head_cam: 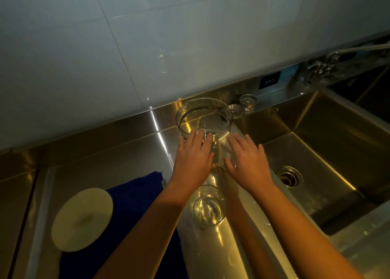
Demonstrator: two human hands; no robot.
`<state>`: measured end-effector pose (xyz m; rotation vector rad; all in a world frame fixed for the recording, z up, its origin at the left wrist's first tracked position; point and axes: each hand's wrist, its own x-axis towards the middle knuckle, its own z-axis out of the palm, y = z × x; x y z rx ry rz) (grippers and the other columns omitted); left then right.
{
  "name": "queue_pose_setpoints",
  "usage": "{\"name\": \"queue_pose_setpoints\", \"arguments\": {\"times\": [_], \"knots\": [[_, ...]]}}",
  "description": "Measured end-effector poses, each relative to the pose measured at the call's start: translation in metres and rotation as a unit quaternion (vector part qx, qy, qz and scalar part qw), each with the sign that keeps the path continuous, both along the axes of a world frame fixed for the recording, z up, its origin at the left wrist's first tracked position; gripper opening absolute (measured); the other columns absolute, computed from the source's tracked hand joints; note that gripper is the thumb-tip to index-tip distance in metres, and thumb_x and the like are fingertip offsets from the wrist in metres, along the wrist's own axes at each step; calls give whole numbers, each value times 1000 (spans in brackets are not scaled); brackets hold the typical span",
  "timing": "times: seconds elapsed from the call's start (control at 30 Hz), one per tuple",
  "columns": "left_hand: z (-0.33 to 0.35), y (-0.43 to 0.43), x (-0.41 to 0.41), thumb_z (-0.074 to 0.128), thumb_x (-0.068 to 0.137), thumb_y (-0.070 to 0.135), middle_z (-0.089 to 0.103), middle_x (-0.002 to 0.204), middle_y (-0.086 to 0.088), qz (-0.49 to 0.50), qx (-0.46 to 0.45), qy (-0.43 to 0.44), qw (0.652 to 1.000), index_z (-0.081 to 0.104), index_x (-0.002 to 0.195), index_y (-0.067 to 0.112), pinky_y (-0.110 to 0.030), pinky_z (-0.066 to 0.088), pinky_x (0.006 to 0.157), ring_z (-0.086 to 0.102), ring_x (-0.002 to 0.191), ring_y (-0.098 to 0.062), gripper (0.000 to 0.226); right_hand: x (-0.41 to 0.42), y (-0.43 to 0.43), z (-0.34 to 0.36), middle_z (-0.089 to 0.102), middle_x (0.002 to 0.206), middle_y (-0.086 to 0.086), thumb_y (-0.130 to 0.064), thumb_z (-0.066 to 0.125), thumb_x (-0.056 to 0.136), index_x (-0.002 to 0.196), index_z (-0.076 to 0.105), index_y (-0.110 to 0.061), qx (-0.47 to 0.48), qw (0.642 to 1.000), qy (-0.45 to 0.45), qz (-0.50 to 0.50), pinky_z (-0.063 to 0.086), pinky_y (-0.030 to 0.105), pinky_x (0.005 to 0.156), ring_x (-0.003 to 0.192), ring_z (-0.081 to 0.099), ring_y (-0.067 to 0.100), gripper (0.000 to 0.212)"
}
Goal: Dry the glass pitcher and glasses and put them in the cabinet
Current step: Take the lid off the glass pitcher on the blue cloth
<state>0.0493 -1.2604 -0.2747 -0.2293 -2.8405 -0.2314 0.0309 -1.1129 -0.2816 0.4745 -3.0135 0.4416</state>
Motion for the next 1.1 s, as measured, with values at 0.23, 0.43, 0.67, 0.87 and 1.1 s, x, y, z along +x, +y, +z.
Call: {"name": "queue_pose_setpoints", "arguments": {"times": [0.23, 0.43, 0.67, 0.87, 1.1], "knots": [[-7, 5, -22, 76, 71, 14, 63, 115, -15, -29, -12, 52, 998, 58, 119, 4, -54, 42, 90, 57, 112, -35, 52, -17, 1, -18, 45, 139, 13, -21, 61, 85, 138, 40, -11, -54, 998, 30, -6, 28, 55, 104, 132, 35, 34, 57], [-10, 9, -33, 81, 63, 9, 69, 94, -13, -53, 8, 77, 996, 63, 105, 3, -48, 49, 84, 66, 89, -29, 46, -19, 0, -36, 57, 125, 18, -8, 75, 71, 131, 49, -7, -87, 993, 76, -16, 40, 59, 90, 117, 51, 42, 64], [-1, 16, -34, 74, 65, -1, 63, 66, -7, -20, 72, 51, 996, 60, 77, 7, -36, 46, 65, 61, 60, -25, 20, -16, -4, -40, 58, 123, 19, -2, 75, 69, 131, 50, -8, -114, 987, 109, -19, 42, 59, 88, 117, 51, 43, 68], [7, 15, -34, 67, 77, 3, 66, 77, -11, -16, 40, -5, 999, 61, 88, 5, -36, 44, 71, 63, 71, -28, 13, -12, -7, -41, 56, 125, 18, 0, 74, 69, 131, 49, -7, -124, 985, 116, -11, 42, 63, 89, 119, 48, 43, 68], [6, 8, -24, 59, 87, 8, 67, 82, -8, 18, 73, -15, 997, 64, 94, 8, -28, 40, 71, 61, 79, -25, 9, -4, -11, -44, 58, 123, 17, 1, 77, 67, 131, 49, -7, -128, 982, 142, 1, 41, 63, 85, 117, 50, 43, 70]]}}
